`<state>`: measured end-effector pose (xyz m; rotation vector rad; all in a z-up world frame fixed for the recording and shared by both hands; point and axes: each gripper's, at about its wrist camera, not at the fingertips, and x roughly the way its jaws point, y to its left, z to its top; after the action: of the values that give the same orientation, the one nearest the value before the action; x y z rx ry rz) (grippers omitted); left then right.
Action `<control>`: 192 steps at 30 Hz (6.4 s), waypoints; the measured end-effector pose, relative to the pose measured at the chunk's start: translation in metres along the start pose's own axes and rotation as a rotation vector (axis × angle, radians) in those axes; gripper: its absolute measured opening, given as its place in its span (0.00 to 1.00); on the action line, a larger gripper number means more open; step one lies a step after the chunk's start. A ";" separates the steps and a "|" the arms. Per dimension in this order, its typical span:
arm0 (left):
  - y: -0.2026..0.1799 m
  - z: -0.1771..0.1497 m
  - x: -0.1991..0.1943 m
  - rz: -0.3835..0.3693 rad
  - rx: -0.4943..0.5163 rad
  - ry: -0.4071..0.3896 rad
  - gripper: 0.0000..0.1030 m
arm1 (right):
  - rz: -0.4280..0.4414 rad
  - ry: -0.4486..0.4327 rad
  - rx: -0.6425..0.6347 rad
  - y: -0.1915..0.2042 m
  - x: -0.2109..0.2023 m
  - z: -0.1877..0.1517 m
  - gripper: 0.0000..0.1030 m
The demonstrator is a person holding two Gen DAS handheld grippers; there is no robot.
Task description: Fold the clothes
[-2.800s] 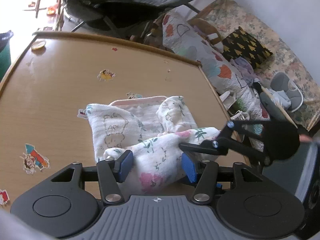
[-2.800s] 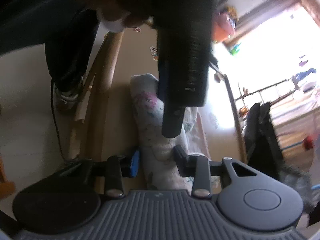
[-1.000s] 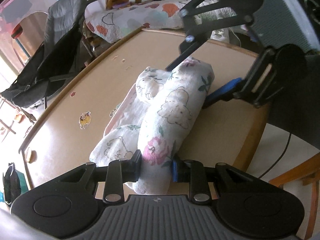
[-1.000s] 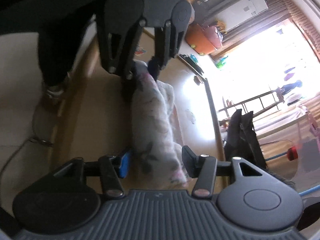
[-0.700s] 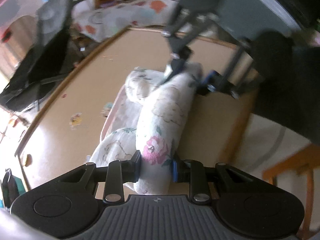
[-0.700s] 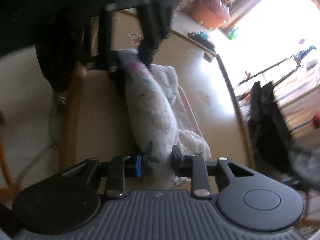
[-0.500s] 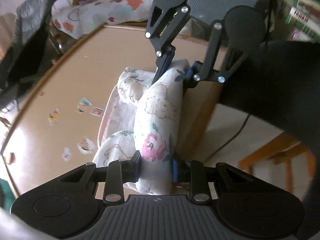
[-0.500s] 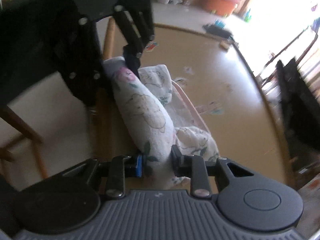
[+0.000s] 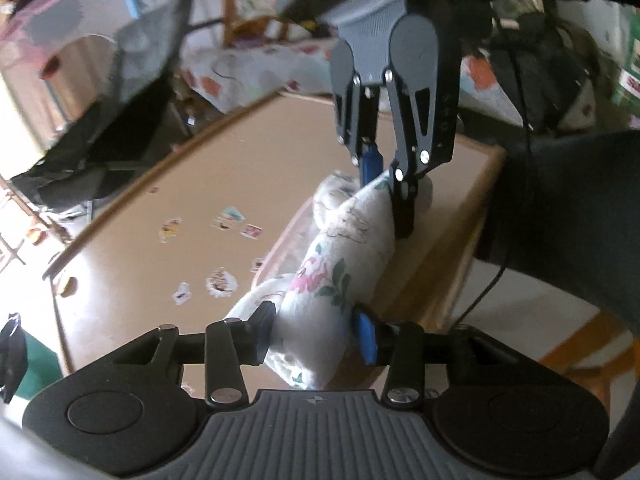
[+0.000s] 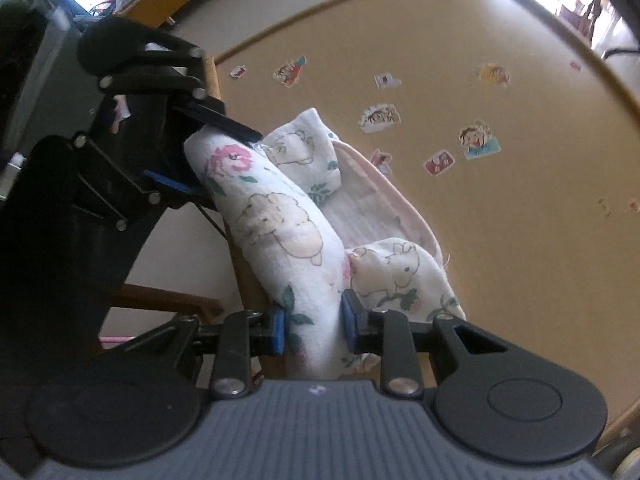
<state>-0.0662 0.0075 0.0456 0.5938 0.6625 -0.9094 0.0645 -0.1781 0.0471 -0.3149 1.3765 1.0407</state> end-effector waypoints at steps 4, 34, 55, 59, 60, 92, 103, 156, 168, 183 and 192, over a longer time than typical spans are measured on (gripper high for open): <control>0.002 -0.002 -0.007 0.068 -0.054 -0.047 0.45 | 0.056 0.029 0.031 -0.011 0.000 0.002 0.27; 0.038 0.016 0.038 0.173 -0.488 0.106 0.48 | -0.051 -0.070 0.160 -0.010 -0.026 -0.020 0.40; 0.066 0.008 0.065 0.194 -0.688 0.176 0.75 | -0.352 -0.537 0.278 0.088 -0.050 -0.068 0.37; 0.066 0.007 0.067 0.199 -0.693 0.175 0.75 | -0.422 -0.496 0.276 0.089 -0.026 -0.058 0.26; 0.065 0.007 0.067 0.202 -0.689 0.174 0.75 | -0.425 -0.507 0.301 0.084 -0.024 -0.056 0.25; 0.049 0.024 0.075 0.310 -0.942 0.041 0.75 | -0.469 -0.678 0.500 0.037 0.009 -0.070 0.22; 0.047 0.016 0.082 0.315 -0.980 0.058 0.82 | -0.465 -0.788 0.562 0.046 0.001 -0.086 0.30; 0.040 0.019 0.077 0.202 -1.076 -0.038 0.39 | -0.420 -0.740 0.777 0.035 0.005 -0.104 0.24; 0.054 0.060 0.051 0.223 -1.049 -0.131 0.38 | -0.461 -0.841 0.731 0.034 -0.035 -0.094 0.23; 0.116 0.116 0.055 0.279 -0.986 -0.189 0.38 | -0.542 -0.911 0.697 -0.004 -0.067 -0.048 0.23; 0.156 0.128 0.095 0.283 -0.940 -0.174 0.38 | -0.574 -0.900 0.729 -0.046 -0.061 -0.024 0.23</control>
<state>0.1435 -0.0562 0.0884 -0.2313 0.7380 -0.3040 0.0920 -0.2458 0.0787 0.2809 0.6784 0.0944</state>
